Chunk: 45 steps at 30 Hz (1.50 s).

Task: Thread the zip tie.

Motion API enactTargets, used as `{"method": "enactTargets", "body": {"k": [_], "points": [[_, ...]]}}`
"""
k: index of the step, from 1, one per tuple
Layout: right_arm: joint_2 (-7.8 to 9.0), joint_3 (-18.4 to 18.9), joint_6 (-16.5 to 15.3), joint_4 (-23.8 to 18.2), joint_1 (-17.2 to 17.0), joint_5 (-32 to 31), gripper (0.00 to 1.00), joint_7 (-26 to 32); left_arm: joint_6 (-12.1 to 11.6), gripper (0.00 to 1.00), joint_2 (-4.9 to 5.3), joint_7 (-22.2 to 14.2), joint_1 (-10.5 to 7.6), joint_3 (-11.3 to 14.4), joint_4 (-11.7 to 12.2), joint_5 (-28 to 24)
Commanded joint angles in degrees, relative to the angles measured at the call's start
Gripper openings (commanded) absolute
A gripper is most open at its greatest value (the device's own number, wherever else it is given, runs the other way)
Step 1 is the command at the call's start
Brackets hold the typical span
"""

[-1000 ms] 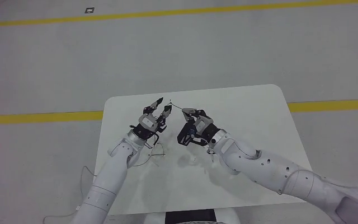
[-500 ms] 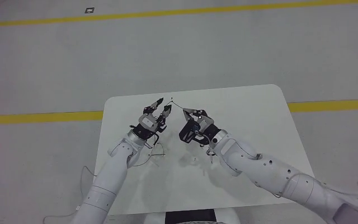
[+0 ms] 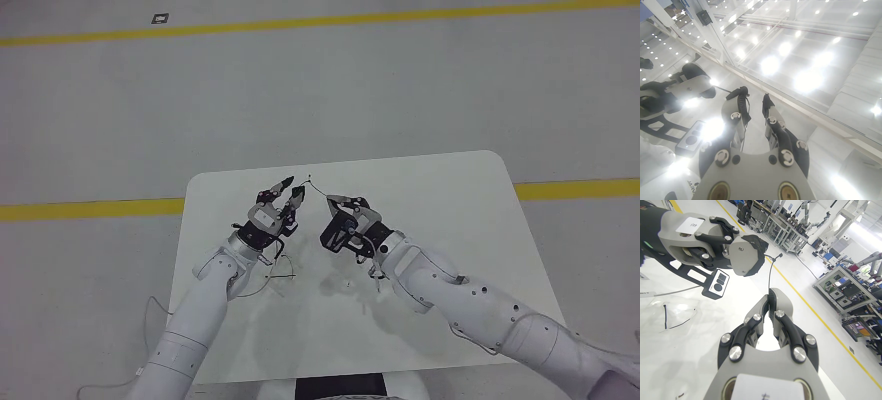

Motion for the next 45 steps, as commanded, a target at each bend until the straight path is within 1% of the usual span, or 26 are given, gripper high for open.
{"method": "enactTargets", "body": {"k": [1,5,6,11,13,14,15,20,23,26,27,29,30,33,41,45], "points": [[-0.18,0.64,-0.55,-0.05,-0.46,-0.12,0.00,0.15,0.00,0.18,0.00,0.00,0.00,0.00,0.00,0.00],[-0.58,1.85,-1.24,-0.13,-1.40,-0.88,0.00,0.38,0.00,0.16,0.00,0.00,0.00,0.00,0.00,0.00],[-0.71,2.19,-1.42,-0.14,-1.68,-1.21,0.00,0.44,0.00,0.13,0.00,0.00,0.00,0.00,0.00,0.00],[-1.26,3.36,-2.21,-0.06,-2.67,-2.49,0.00,0.64,0.00,0.14,0.00,0.00,0.00,0.00,0.00,0.00],[-1.51,3.86,-2.57,-0.05,-3.07,-2.91,0.00,0.72,0.00,0.11,0.00,0.00,0.00,0.00,0.00,0.00],[-1.62,4.07,-2.71,-0.04,-3.24,-3.05,0.00,0.73,-0.38,0.12,-0.03,0.64,0.10,0.06,-0.30,0.00],[-1.72,4.29,-2.86,-0.03,-3.41,-3.20,0.00,0.75,-0.59,0.09,-0.05,1.04,0.23,0.09,-0.64,0.00],[-2.32,5.48,-3.65,0.01,-4.30,-3.97,0.00,0.77,-0.70,0.03,0.08,1.18,0.52,-0.07,-1.32,1.10],[-2.65,6.20,-4.15,0.02,-4.75,-4.44,0.00,0.77,-0.65,0.03,0.20,1.03,0.52,-0.15,-1.38,2.20],[-2.96,6.92,-4.64,0.01,-5.22,-4.89,0.00,0.75,-0.89,0.05,0.35,1.00,0.40,-0.23,-1.43,3.86],[-3.04,7.11,-4.84,0.03,-5.32,-4.89,0.00,0.75,-1.02,0.07,0.37,0.90,0.41,-0.25,-1.43,4.07],[-3.18,7.45,-5.32,0.10,-5.41,-4.89,0.00,0.79,-1.34,0.15,0.40,0.66,0.41,-0.25,-1.45,4.40],[-3.22,7.57,-5.50,0.11,-5.44,-4.89,0.00,0.80,-1.51,0.17,0.41,0.53,0.39,-0.25,-1.45,4.60],[-3.33,7.83,-6.06,0.18,-5.55,-4.89,0.00,0.77,-1.86,0.18,0.44,-0.10,0.33,-0.25,-1.42,4.89],[-3.46,8.26,-6.92,0.28,-5.69,-4.89,0.00,0.52,-1.40,0.11,0.56,-1.08,-0.02,0.00,-1.02,6.06],[-3.41,8.35,-7.41,0.30,-5.61,-4.89,0.00,0.25,-1.33,0.00,0.61,-1.18,-0.12,0.11,-0.86,6.39]]}}
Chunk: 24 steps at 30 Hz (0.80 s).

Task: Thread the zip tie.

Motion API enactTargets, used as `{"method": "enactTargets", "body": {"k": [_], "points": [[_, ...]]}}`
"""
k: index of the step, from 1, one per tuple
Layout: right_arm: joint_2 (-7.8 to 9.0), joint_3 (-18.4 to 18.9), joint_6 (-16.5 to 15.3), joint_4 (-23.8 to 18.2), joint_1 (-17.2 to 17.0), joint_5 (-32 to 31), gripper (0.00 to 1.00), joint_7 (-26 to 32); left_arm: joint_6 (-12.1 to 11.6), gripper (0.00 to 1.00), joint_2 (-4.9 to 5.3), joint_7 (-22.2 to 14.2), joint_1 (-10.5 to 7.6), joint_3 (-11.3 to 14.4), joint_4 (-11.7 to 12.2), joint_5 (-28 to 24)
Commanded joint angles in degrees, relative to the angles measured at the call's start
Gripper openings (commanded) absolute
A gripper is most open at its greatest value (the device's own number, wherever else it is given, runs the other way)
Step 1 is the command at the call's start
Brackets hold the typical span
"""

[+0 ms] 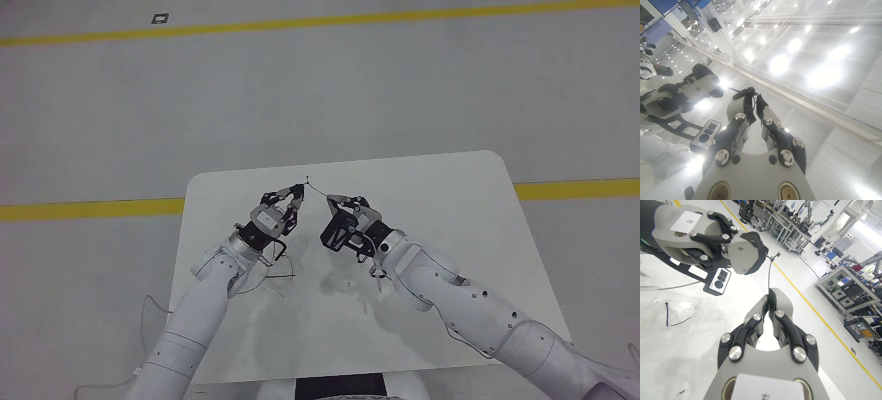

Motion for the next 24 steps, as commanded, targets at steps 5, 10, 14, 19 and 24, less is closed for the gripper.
{"method": "enactTargets", "body": {"k": [5,10,14,19,24], "points": [[0.16,-0.15,-0.21,-0.07,0.20,0.00,0.00,-0.11,-0.33,0.00,0.03,0.04,-0.12,-0.01,0.28,-0.04],[0.32,-0.50,-0.32,-0.24,0.34,0.00,0.33,-0.39,-0.62,0.00,0.03,-0.21,-0.04,-0.17,0.25,-0.70],[0.26,-0.92,0.08,-0.61,0.69,0.00,0.47,-0.83,-0.49,0.00,0.02,-0.17,0.02,-0.16,0.24,-1.18],[-0.15,-1.71,0.66,-0.51,1.47,0.00,0.35,-1.09,-0.40,0.00,-0.01,-0.17,0.09,0.02,0.17,-1.57],[-0.78,-2.17,1.61,-0.09,2.05,0.00,0.35,-0.96,-0.43,0.00,0.00,-0.12,0.30,0.21,-0.15,-1.58]]}}
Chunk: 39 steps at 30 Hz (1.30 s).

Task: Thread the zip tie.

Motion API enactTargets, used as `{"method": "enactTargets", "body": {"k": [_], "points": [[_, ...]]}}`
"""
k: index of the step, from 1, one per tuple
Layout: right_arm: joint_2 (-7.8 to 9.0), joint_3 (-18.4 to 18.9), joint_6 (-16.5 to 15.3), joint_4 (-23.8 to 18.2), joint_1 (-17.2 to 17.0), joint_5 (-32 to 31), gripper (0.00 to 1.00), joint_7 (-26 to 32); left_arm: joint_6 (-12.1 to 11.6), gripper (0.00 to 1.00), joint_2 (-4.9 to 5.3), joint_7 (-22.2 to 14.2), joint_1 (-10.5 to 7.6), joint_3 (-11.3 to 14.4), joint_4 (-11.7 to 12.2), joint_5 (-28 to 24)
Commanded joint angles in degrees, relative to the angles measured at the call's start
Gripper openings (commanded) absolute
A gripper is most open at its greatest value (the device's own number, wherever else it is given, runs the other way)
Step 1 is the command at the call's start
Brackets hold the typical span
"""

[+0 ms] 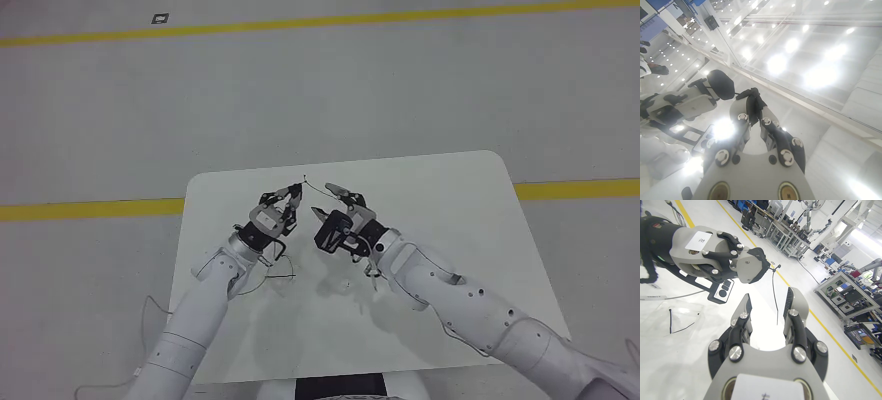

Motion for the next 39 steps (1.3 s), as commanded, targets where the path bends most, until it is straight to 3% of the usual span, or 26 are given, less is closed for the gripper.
{"method": "enactTargets", "body": {"k": [1,8,26,27,29,39], "points": [[-0.29,-0.17,0.46,0.15,0.28,0.00,0.34,0.14,0.03,0.00,0.02,0.03,0.07,0.02,-0.11,0.03],[-1.38,-0.78,1.83,1.00,1.26,0.00,0.20,0.20,0.19,0.00,0.09,0.11,0.24,0.05,-0.36,0.16],[-2.87,-2.05,2.44,2.18,2.55,0.00,0.17,-0.47,0.22,0.00,0.26,0.17,0.76,-0.05,-0.77,0.29],[-2.92,-2.11,2.50,2.20,2.62,0.00,0.15,-0.50,0.19,0.00,0.27,0.16,0.80,-0.06,-0.77,0.29],[-3.00,-2.24,2.70,2.23,2.81,0.00,0.00,-0.71,0.09,0.00,0.30,0.11,0.90,-0.12,-0.80,0.30],[-2.09,-3.52,3.32,2.27,3.63,0.00,0.00,-1.55,-0.06,0.00,0.45,0.13,1.25,-0.70,-1.13,-0.01]]}}
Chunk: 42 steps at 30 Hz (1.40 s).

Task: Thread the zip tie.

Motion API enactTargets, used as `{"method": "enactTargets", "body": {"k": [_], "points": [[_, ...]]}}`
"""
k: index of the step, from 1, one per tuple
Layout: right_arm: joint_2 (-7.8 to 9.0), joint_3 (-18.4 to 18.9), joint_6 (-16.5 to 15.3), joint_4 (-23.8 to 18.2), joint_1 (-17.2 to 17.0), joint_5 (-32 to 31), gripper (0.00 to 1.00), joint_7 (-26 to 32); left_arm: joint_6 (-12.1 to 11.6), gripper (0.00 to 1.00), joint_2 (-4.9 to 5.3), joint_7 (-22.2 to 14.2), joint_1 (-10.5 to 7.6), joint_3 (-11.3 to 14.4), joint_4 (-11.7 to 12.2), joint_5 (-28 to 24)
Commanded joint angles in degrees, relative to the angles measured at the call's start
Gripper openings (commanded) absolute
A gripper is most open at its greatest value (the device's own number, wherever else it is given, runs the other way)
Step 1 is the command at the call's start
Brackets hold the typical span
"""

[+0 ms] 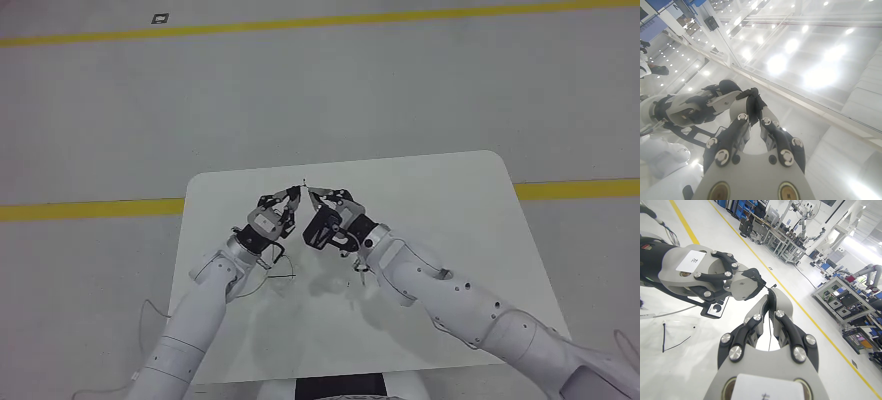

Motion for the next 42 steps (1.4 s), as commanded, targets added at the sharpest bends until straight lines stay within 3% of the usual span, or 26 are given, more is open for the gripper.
{"method": "enactTargets", "body": {"k": [1,17,30,42], "points": [[0.37,-0.31,0.17,-0.05,0.12,0.00,0.00,-0.04,-0.06,0.00,0.01,-0.02,0.01,-0.03,-0.02,-0.05],[4.49,-6.32,0.05,-0.42,4.61,0.00,0.00,0.95,0.21,0.00,0.03,-0.17,-0.43,0.15,0.36,-0.39],[6.79,-12.12,2.94,-0.92,8.75,0.00,0.00,2.07,-0.22,0.00,0.05,-0.39,-0.75,-0.01,0.49,-0.62],[8.10,-10.86,5.52,-1.37,7.01,0.00,0.00,3.44,-0.16,0.00,0.20,-0.55,-0.70,-0.65,0.70,-0.82]]}}
